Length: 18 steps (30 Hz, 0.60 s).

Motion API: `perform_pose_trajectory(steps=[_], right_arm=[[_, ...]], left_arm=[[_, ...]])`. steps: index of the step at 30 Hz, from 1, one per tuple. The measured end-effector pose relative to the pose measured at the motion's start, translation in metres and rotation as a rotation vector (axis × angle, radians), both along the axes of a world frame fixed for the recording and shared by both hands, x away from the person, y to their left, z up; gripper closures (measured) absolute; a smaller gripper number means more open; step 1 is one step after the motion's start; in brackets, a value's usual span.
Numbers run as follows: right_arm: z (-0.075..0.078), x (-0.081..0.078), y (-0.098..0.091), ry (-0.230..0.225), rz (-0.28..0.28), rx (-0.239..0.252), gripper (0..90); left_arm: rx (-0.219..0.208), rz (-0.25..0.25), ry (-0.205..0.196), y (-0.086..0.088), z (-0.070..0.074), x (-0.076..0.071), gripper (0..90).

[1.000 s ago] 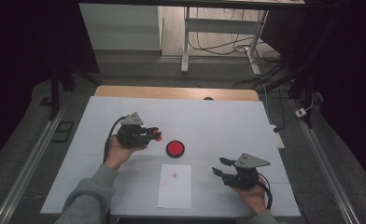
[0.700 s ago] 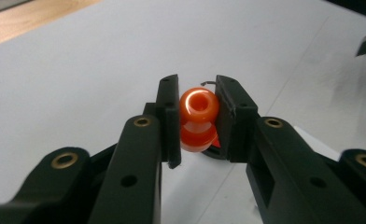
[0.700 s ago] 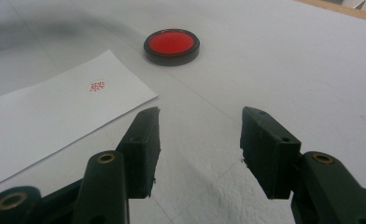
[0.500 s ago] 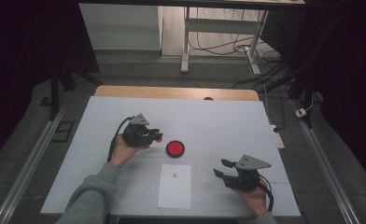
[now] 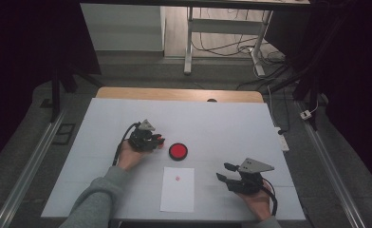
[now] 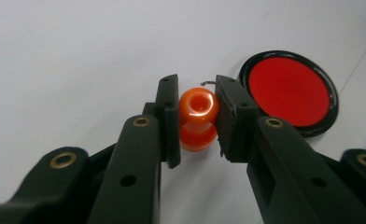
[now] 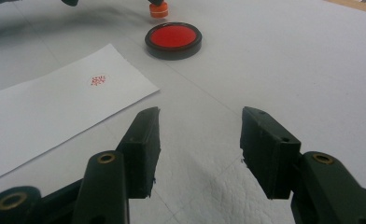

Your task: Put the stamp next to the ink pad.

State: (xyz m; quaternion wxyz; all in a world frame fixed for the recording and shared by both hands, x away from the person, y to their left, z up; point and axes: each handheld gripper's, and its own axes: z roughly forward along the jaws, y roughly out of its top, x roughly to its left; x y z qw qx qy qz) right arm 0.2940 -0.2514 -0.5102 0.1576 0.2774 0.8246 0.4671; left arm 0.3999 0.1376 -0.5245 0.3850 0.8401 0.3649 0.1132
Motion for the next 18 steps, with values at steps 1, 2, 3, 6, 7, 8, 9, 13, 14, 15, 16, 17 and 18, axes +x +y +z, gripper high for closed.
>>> perform_pose_trajectory(steps=[1, 2, 3, 6, 7, 8, 9, 13, 14, 15, 16, 17, 18], right_arm=[[0.0, 0.0, -0.0001, 0.0, 0.0, -0.001, 46.9], [0.0, 0.0, -0.0003, -0.002, -0.001, 0.0, 46.9], [0.0001, 0.0, -0.0005, -0.003, -0.002, 0.001, 46.9], [0.0004, 0.0001, -0.0008, -0.001, 0.0, 0.002, 46.9], [0.0003, 0.0001, -0.0008, -0.002, 0.0, 0.002, 47.0], [0.0003, 0.0, -0.0008, -0.003, -0.002, 0.002, 46.9], [0.0002, 0.0001, -0.0006, -0.003, 0.0, 0.006, 47.0], [0.0002, 0.0002, -0.0007, -0.003, 0.0, 0.006, 47.0], [0.0003, 0.0002, -0.0008, -0.003, -0.001, 0.006, 47.0], [0.0008, 0.0001, -0.0011, -0.003, -0.003, 0.003, 47.0], [0.0009, 0.0001, -0.0013, -0.003, -0.004, 0.009, 47.0], [0.0012, 0.0002, -0.0016, -0.005, -0.005, 0.011, 46.9], [0.0017, 0.0003, -0.0023, -0.005, -0.007, 0.006, 46.9]], left_arm=[[0.005, -0.002, 0.001, -0.0002, -0.0009, 0.0002, 71.7], [0.01, -0.002, 0.002, -0.0005, -0.0015, 0.0003, 71.6], [0.011, -0.002, 0.002, -0.0007, -0.0018, 0.0002, 71.6], [0.012, -0.003, 0.003, -0.0007, -0.0024, 0.0002, 71.5], [0.01, -0.002, 0.003, -0.0008, -0.0028, 0.0002, 71.4], [0.015, -0.004, 0.004, -0.0005, -0.0029, 0.0004, 71.1], [0.014, -0.002, 0.005, -0.0008, -0.0034, 0.0005, 70.9], [0.018, -0.004, 0.014, -0.0013, -0.0042, 0.0008, 62.9], [0.012, -0.001, 0.012, -0.0012, -0.0037, 0.0006, 59.4], [0.007, 0.001, 0.01, -0.0007, -0.0026, 0.0002, 56.2], [0.0, 0.009, 0.004, -0.0003, -0.0013, -0.0004, 52.8], [-0.008, 0.013, 0.003, 0.0004, 0.0003, -0.001, 49.3], [-0.021, 0.016, -0.001, 0.0014, 0.002, -0.0018, 46.1]])
